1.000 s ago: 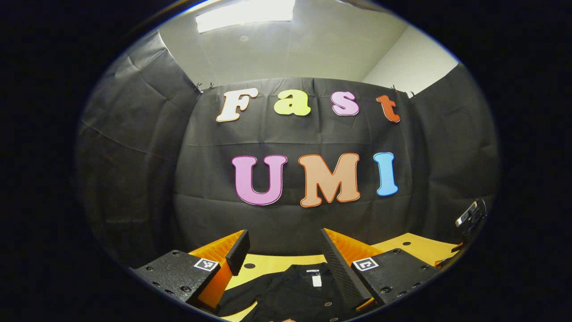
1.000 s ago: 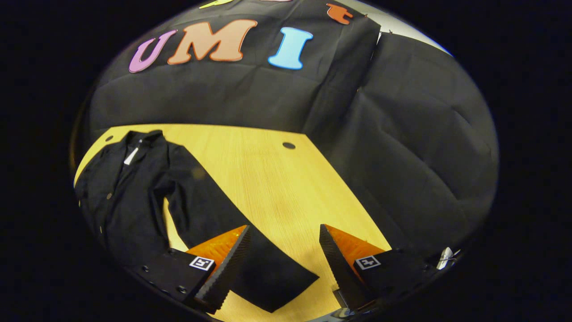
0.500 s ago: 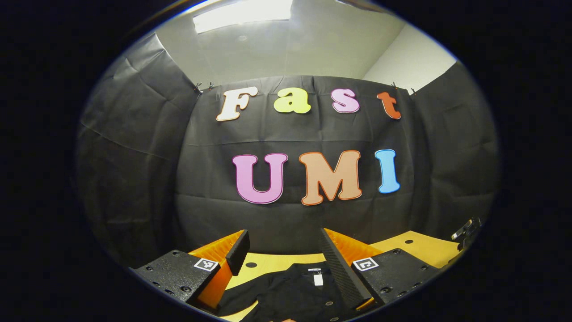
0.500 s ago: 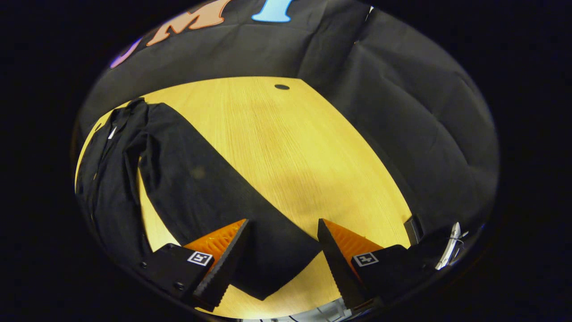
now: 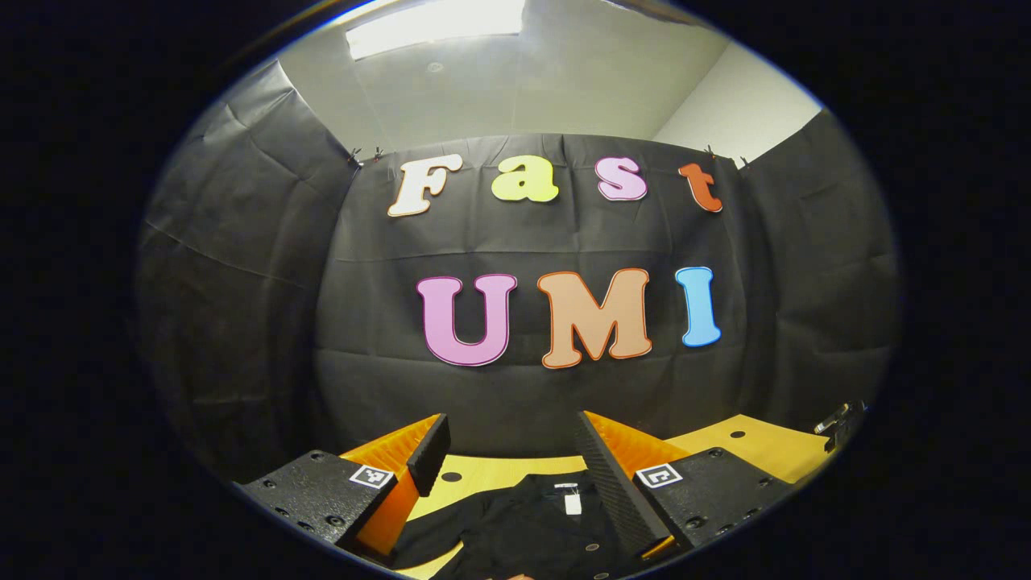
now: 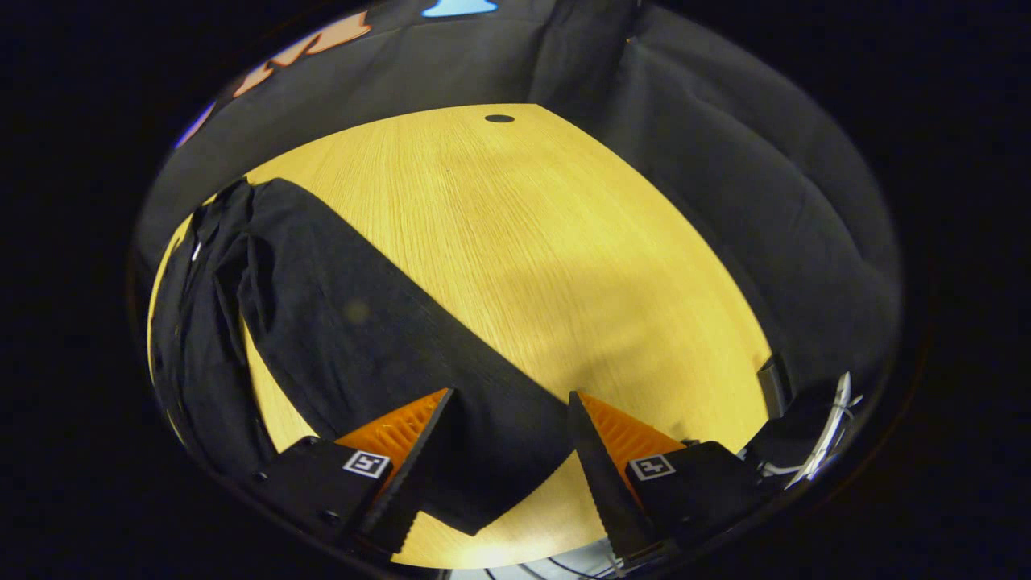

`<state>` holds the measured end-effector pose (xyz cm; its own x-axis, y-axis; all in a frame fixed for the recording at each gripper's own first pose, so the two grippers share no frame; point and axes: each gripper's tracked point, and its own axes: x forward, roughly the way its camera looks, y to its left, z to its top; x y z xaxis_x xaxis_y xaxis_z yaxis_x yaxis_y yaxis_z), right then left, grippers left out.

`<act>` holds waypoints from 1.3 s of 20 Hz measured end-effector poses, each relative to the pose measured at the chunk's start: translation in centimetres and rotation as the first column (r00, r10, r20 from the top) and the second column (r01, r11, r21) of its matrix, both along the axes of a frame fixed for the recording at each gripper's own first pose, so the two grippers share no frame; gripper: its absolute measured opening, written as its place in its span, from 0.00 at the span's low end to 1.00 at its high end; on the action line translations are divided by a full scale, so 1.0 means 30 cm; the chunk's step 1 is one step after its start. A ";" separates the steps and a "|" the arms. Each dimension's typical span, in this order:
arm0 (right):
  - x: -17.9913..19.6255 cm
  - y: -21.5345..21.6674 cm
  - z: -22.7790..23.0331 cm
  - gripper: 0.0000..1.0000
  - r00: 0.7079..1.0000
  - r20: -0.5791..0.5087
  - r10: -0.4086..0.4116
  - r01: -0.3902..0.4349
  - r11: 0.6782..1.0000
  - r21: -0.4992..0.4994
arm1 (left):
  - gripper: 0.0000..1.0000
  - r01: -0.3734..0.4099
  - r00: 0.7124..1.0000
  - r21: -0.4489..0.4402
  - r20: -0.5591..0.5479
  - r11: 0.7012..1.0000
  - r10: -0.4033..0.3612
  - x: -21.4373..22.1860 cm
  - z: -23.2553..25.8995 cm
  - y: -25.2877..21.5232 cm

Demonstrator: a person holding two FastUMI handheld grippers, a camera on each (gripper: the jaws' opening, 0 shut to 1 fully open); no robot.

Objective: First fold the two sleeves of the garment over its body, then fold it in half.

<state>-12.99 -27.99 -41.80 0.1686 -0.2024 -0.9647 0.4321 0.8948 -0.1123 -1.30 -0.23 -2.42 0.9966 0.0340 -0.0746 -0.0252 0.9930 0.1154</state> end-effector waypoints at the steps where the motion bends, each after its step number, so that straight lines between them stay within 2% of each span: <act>1: 0.001 0.006 0.004 0.87 0.999 0.011 -0.031 0.030 0.999 0.016 | 0.92 0.000 1.000 0.001 0.000 1.000 0.000 0.000 0.003 0.000; 2: 0.009 0.002 0.000 0.76 1.000 0.016 -0.016 0.016 1.000 0.017 | 0.92 0.000 1.000 0.003 0.001 1.000 0.000 0.003 0.006 0.001; 3: 0.015 0.012 0.005 0.70 1.000 0.011 0.015 -0.016 1.000 0.023 | 0.93 -0.001 1.000 0.006 0.006 1.000 0.001 0.003 0.007 0.004; 5: 0.031 0.042 0.000 0.35 0.998 0.013 0.059 -0.059 0.998 0.019 | 0.92 0.003 1.000 0.014 0.013 1.000 -0.004 0.005 0.019 -0.001; 7: 0.025 0.040 -0.005 0.13 0.995 0.000 0.104 -0.104 0.994 -0.025 | 0.92 0.004 1.000 0.021 0.021 1.000 -0.004 0.002 0.027 -0.001; 8: 0.026 0.040 -0.002 0.13 0.992 -0.007 0.128 -0.129 0.991 -0.045 | 0.92 0.004 1.000 0.020 0.022 1.000 -0.005 0.001 0.030 -0.002; 9: 0.027 0.041 0.011 0.07 0.987 -0.013 0.161 -0.161 0.985 -0.069 | 0.92 0.004 1.000 0.019 0.020 1.000 -0.005 -0.001 0.026 -0.002; 11: 0.037 0.048 0.006 0.03 0.983 -0.009 0.184 -0.184 0.979 -0.092 | 0.93 -0.003 1.000 0.020 0.020 1.000 0.003 -0.002 0.028 0.010; 14: 0.083 0.106 0.022 0.03 0.983 0.050 0.174 -0.172 0.984 -0.048 | 0.92 -0.014 1.000 0.024 0.025 1.000 0.014 -0.005 0.035 0.028; 16: 0.128 0.123 0.063 0.03 0.979 0.089 0.185 -0.181 0.982 -0.054 | 0.92 -0.020 0.999 0.024 0.029 1.000 0.019 -0.008 0.039 0.038; 19: 0.196 0.158 0.118 0.03 0.967 0.143 0.211 -0.205 0.977 -0.050 | 0.92 -0.024 0.999 0.020 0.032 1.000 0.023 -0.019 0.041 0.050; 22: 0.276 0.210 0.174 0.03 0.958 0.208 0.198 -0.197 0.980 -0.026 | 0.92 -0.036 0.999 0.019 0.035 0.999 0.036 -0.027 0.046 0.072; 26: 0.384 0.287 0.270 0.03 0.932 0.298 0.204 -0.213 0.977 -0.004 | 0.92 -0.066 0.997 0.015 0.038 0.998 0.065 -0.048 0.050 0.119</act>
